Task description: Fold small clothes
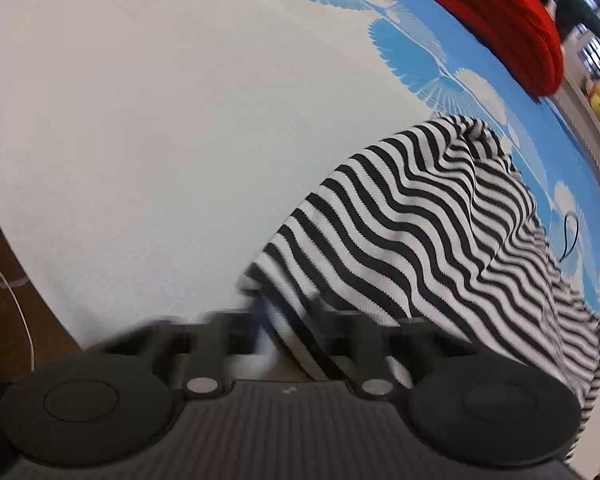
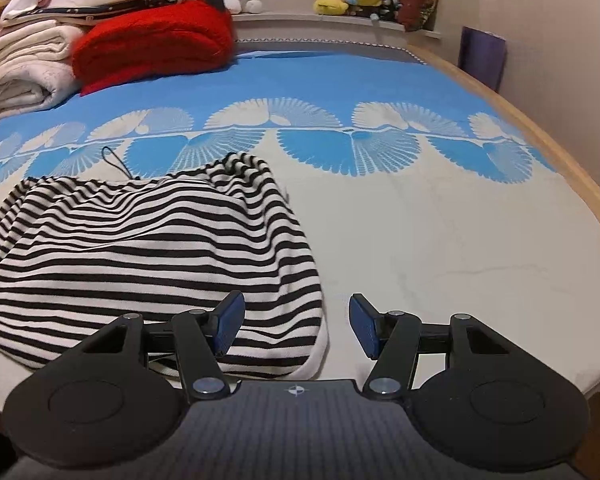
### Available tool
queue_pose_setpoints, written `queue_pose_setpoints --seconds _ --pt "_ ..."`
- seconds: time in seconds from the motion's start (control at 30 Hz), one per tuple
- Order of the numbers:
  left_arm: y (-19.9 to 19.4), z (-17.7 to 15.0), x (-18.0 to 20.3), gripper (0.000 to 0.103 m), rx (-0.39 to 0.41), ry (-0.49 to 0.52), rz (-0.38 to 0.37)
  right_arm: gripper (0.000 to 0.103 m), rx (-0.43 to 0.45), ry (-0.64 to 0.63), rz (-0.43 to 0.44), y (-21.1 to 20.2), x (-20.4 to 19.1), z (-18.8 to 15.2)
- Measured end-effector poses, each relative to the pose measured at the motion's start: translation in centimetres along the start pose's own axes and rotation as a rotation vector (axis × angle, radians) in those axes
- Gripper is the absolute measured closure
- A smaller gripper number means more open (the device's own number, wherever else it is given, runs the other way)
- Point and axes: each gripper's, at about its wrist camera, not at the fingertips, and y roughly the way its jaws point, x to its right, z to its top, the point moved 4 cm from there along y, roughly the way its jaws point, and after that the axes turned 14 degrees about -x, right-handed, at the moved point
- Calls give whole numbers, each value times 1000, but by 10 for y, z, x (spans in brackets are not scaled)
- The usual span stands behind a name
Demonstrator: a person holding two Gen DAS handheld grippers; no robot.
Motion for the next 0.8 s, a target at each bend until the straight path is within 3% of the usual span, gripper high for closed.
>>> queue_pose_setpoints --seconds 0.23,0.3,0.43,0.5,0.67,0.8 --pt "-38 -10 19 98 181 159 34 43 8 102 -58 1 21 8" --pt "-47 -17 29 100 236 254 97 43 42 166 -86 -5 35 14" --pt "-49 -25 48 100 231 357 214 43 115 326 -100 -20 69 24" --pt "-60 -27 63 100 241 366 222 43 143 395 -85 -26 85 27" --pt "-100 -48 150 101 339 489 220 43 194 455 -104 -30 115 35" --pt "-122 -103 254 101 452 711 148 43 216 483 -117 -30 136 36"
